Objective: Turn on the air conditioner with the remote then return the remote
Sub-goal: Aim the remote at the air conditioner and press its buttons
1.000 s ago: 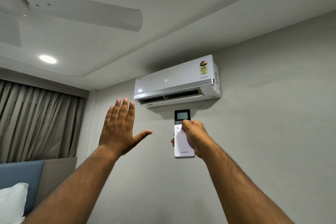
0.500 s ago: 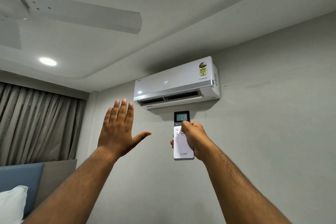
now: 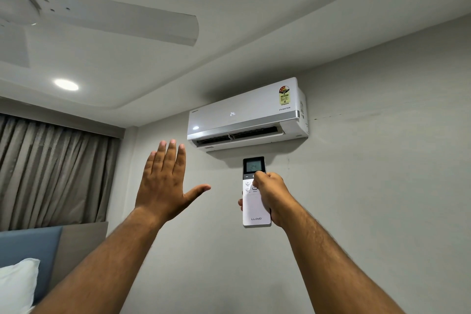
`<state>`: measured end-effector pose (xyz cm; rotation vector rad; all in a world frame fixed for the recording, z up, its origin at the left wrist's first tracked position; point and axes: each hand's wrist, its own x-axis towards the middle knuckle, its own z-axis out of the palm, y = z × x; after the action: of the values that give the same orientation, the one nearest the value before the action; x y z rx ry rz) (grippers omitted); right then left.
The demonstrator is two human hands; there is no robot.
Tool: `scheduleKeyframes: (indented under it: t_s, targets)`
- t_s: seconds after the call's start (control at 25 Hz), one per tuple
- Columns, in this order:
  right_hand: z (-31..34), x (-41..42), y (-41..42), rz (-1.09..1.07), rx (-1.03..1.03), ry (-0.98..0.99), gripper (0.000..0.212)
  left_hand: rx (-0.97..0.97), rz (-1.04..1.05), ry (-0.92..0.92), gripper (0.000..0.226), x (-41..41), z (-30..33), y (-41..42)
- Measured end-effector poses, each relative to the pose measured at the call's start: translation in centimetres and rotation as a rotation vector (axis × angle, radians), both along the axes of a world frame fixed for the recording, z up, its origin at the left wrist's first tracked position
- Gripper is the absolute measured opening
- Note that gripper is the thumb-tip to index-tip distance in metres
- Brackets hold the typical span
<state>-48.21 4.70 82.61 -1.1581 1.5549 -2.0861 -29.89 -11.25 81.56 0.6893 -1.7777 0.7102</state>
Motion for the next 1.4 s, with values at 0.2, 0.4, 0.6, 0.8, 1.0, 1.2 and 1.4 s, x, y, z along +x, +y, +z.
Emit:
scheduleKeyframes:
  t_s: [0.2,0.4,0.6,0.8,1.0,1.2,1.4]
  targets:
    - [0.1,0.2,0.0,0.001,0.007,0.004,0.006,0.005,0.002,-0.002,0.111,0.1,-0.3,-0.1]
    - [0.2,0.3,0.0,0.006,0.01,0.001,0.012,0.005,0.002,0.0,0.111,0.1,-0.3,0.0]
    - [0.3,0.4,-0.1,0.041,-0.015,-0.03,0.032,0.012,-0.006,0.006,0.111,0.3,-0.3,-0.1]
    - [0.4,0.8,0.0,0.06,-0.031,-0.061,0.034,0.018,-0.013,0.015,0.11,0.4,-0.5,-0.2]
    - [0.4,1.4,0.2,0.035,-0.04,-0.063,0.025,0.039,-0.009,0.024,0.111,0.5,-0.7,-0.3]
    - [0.2,1.9,0.0,-0.091,-0.006,-0.008,0.019,0.083,-0.04,0.056,0.112,0.3,-0.9,-0.3]
    - [0.4,2.9,-0.3,-0.075,-0.067,-0.013,0.018,0.257,-0.233,0.185,0.101,0.4,-0.7,-0.2]
